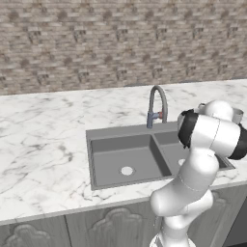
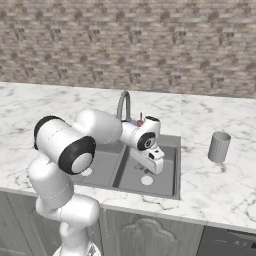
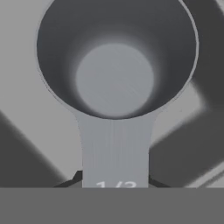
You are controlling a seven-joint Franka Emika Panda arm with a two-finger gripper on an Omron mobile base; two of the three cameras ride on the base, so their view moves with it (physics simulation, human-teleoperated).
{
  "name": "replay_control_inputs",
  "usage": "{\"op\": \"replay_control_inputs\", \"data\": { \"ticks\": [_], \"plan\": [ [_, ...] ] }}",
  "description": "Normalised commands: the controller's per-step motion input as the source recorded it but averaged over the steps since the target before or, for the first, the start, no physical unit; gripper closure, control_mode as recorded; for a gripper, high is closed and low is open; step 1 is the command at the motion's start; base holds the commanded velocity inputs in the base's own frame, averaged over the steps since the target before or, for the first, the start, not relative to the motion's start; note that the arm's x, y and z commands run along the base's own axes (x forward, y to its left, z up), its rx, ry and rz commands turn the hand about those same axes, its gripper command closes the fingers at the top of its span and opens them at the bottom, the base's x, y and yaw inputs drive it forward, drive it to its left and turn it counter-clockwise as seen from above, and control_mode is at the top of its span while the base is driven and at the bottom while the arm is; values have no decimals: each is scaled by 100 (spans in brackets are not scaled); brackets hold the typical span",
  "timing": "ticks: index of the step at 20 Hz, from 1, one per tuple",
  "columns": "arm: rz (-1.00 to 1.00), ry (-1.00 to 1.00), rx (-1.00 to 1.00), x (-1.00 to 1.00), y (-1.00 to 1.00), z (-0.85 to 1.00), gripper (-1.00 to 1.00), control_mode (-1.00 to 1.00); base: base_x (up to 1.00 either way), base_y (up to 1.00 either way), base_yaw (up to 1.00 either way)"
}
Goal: Move any existing items from the left basin to the right basin for drying. Then move the glass cup from the counter to the left basin of the sink for washing.
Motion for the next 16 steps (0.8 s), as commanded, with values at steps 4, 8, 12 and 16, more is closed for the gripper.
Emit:
{"op": "replay_control_inputs", "data": {
  "ticks": [4,8,12,16],
  "plan": [
    [9,0,3,25,-4,-38,100,-100,0,0,0],
    [9,0,3,21,-5,-36,100,-100,0,0,0],
    [8,-1,2,13,-6,-40,100,-100,0,0,0],
    [7,-3,2,8,-7,-41,100,-100,0,0,0]
  ]
}}
